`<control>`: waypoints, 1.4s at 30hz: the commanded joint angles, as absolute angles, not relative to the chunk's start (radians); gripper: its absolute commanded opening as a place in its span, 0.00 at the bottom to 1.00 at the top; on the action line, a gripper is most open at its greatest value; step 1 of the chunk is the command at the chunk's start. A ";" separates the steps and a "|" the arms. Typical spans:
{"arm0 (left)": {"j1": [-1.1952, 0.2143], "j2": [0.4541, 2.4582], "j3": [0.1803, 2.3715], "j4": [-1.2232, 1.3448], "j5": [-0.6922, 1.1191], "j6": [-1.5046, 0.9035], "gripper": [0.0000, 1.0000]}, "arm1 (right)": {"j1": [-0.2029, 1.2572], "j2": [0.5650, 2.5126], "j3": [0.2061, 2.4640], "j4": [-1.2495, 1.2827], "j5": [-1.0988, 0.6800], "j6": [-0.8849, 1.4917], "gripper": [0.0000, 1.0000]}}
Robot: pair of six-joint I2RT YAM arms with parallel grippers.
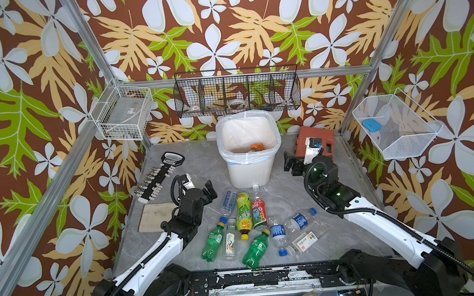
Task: Throw the plastic bottles in the bin
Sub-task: Throw the plastic bottle into the trash bin, then pick up the plastic bottle from the center of the table.
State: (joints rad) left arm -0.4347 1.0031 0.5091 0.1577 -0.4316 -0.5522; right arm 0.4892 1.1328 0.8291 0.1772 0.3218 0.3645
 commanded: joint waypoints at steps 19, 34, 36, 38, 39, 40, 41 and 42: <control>-0.441 1.207 0.643 -0.087 -0.025 -0.453 0.95 | 0.488 1.226 0.881 0.170 0.303 0.436 1.00; -0.509 1.371 0.700 -0.089 -0.094 -0.445 0.95 | 0.488 1.210 0.867 0.159 0.326 0.437 1.00; -0.514 1.383 0.712 -0.094 -0.094 -0.445 0.95 | 0.488 1.209 0.868 0.155 0.322 0.442 1.00; -0.523 1.392 0.715 -0.082 -0.095 -0.445 0.95 | 0.488 1.210 0.867 0.152 0.321 0.437 1.00; -0.527 1.398 0.717 -0.076 -0.095 -0.443 0.95 | 0.488 1.211 0.864 0.153 0.326 0.433 1.00; -0.529 1.407 0.720 -0.077 -0.097 -0.442 0.95 | 0.488 1.212 0.863 0.153 0.335 0.432 1.00; -0.531 1.417 0.726 -0.082 -0.098 -0.442 0.95 | 0.486 1.212 0.864 0.151 0.337 0.432 1.00; -0.532 1.428 0.734 -0.089 -0.100 -0.443 0.95 | 0.487 1.211 0.866 0.148 0.336 0.434 1.00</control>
